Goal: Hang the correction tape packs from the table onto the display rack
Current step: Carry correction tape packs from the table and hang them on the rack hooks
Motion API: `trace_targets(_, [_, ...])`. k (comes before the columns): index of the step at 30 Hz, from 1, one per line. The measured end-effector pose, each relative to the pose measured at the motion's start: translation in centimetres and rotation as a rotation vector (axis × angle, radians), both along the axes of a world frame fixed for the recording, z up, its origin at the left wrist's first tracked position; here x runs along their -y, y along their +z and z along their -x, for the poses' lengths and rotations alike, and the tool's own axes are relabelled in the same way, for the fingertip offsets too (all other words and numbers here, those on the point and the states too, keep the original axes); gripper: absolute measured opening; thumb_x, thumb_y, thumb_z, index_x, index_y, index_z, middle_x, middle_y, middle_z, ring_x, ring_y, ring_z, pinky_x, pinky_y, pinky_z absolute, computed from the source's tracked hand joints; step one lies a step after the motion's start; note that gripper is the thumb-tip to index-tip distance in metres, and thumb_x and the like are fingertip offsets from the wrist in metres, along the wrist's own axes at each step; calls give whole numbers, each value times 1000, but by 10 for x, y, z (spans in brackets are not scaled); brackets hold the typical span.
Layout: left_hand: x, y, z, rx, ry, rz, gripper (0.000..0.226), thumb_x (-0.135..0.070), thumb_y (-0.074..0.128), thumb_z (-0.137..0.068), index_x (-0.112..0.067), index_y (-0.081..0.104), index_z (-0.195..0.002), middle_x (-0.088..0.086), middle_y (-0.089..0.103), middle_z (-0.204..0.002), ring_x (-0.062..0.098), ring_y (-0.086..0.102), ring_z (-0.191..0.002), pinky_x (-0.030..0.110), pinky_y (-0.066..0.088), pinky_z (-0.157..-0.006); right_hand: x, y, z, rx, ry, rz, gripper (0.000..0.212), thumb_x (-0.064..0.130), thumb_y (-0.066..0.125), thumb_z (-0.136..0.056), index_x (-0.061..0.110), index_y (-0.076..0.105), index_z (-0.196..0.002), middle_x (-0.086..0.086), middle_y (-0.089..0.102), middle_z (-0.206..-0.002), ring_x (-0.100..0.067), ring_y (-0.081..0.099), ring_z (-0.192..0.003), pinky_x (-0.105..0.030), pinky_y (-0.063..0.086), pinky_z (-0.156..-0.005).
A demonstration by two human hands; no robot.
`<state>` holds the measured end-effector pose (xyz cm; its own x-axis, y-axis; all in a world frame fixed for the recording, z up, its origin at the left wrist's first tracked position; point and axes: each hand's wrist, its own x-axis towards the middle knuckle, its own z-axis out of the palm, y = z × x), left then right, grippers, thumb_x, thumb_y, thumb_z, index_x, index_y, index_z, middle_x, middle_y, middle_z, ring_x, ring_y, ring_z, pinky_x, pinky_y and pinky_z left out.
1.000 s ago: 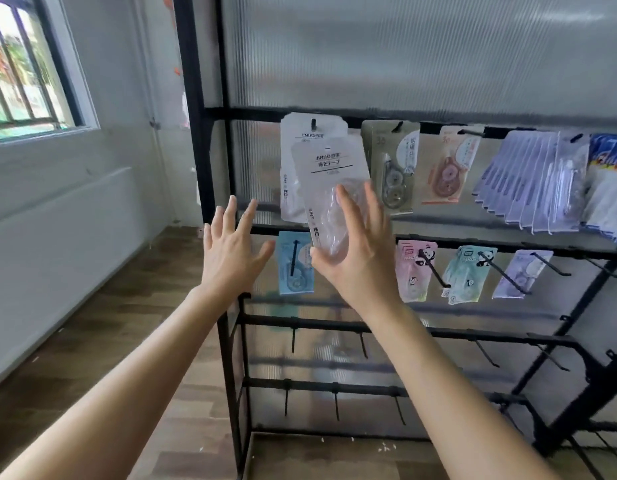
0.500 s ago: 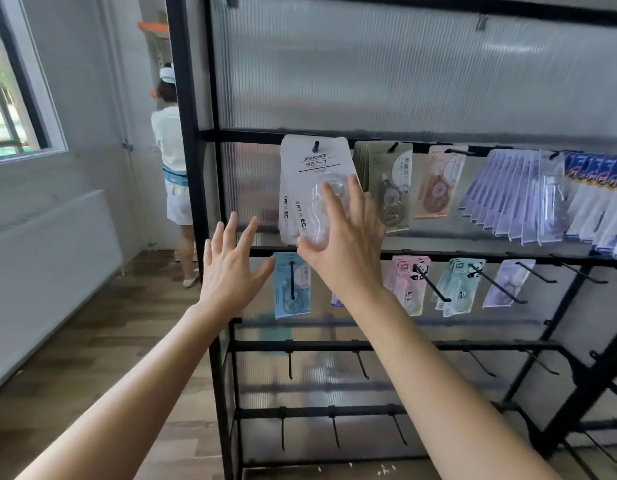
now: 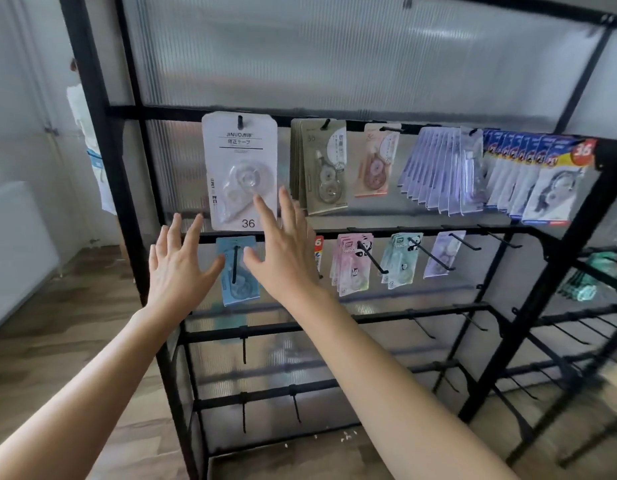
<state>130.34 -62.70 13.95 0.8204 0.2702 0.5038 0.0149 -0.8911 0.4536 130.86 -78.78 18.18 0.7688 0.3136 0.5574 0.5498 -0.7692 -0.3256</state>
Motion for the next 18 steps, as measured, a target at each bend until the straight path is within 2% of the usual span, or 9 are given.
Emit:
trace_targets(3, [11,-6,-1,16,20,38,79,-39,58,-91,-23,11,-153,10,2,-160,28,-1,-147,46,3,-119,21,-7,3,-5,-16,-4,70,29,56,-91,21,19,-151,-11,-1,-159,-32,2,-145,-48,8,-115])
trace_targets(9, [46,-23,7,68,24,80,88,-30,64,-88,-18,5,-153,13,2,-160,31,1,-147,46,3,-118,66,-25,13,-39,-29,12,69,28,56,-90,19,23,-150,-13,8,-158,-31,9,-144,-49,13,-115])
trace_targets(18, [107,-60,58,9,61,98,86,-28,63,-89,-16,8,-153,15,2,-160,32,2,-146,45,4,-117,132,-56,47,-119,17,95,71,32,55,-91,23,20,-151,-11,8,-159,-33,5,-145,-50,9,-116])
